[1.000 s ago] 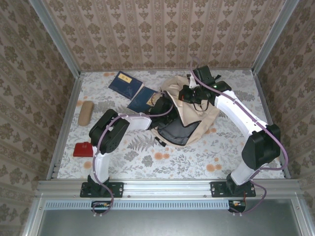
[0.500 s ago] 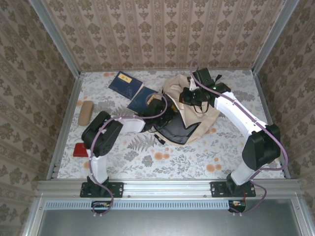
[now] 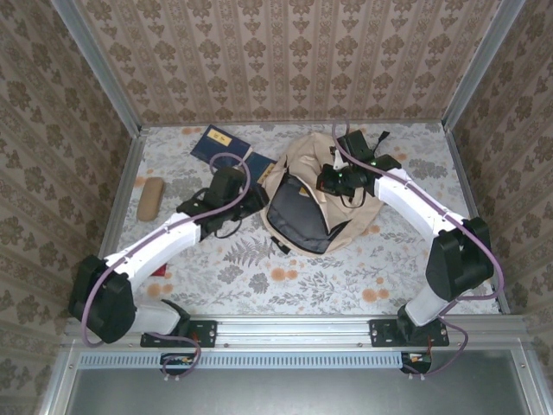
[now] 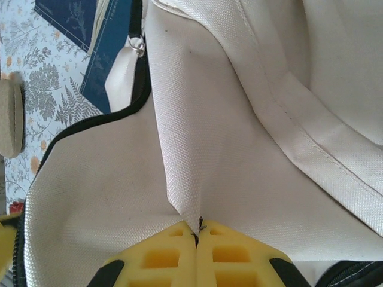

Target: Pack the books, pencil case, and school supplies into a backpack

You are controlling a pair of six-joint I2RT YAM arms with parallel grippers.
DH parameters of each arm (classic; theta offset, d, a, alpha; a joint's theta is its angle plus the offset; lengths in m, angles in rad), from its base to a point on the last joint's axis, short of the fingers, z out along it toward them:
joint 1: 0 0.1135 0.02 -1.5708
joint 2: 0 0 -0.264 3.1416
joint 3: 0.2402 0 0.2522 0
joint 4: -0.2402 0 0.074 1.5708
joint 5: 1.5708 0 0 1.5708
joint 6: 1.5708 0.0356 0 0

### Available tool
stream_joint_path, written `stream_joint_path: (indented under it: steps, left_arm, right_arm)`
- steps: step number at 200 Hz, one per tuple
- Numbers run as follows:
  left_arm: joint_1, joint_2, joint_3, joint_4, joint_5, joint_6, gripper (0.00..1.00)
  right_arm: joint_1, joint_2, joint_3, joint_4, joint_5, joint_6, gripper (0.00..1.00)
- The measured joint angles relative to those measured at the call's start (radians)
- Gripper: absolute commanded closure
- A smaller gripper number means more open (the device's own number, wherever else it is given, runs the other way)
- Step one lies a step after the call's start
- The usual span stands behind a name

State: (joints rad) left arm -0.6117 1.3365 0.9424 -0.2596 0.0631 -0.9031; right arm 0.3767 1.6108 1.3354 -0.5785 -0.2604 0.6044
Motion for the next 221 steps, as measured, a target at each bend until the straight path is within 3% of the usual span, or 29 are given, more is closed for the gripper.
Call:
stream_joint_path:
  steps: [32,57,136,183,221]
  left_arm:
    - [0.145,0.138,0.119,-0.108,0.027,0.139,0.43]
    - [0.209,0.318,0.268,-0.129,0.051,0.228,0.39]
    - [0.240,0.747,0.581,-0.151,0.099,0.359,0.38]
    - [0.240,0.806,0.647,-0.187,0.104,0.381,0.38]
    - [0.239,0.732,0.525,-0.168,0.093,0.380,0.37]
  right_arm:
    - [0.000,-0.016,-0.055,0.034,-0.002,0.021,1.00]
    - [0.008,-0.019,-0.107,0.053,-0.006,0.029,1.00]
    - [0.034,-0.023,-0.287,0.056,-0.023,0.028,1.00]
    - [0.034,-0.023,-0.298,0.055,-0.033,0.028,1.00]
    - [0.034,-0.023,-0.293,0.055,-0.034,0.029,1.00]
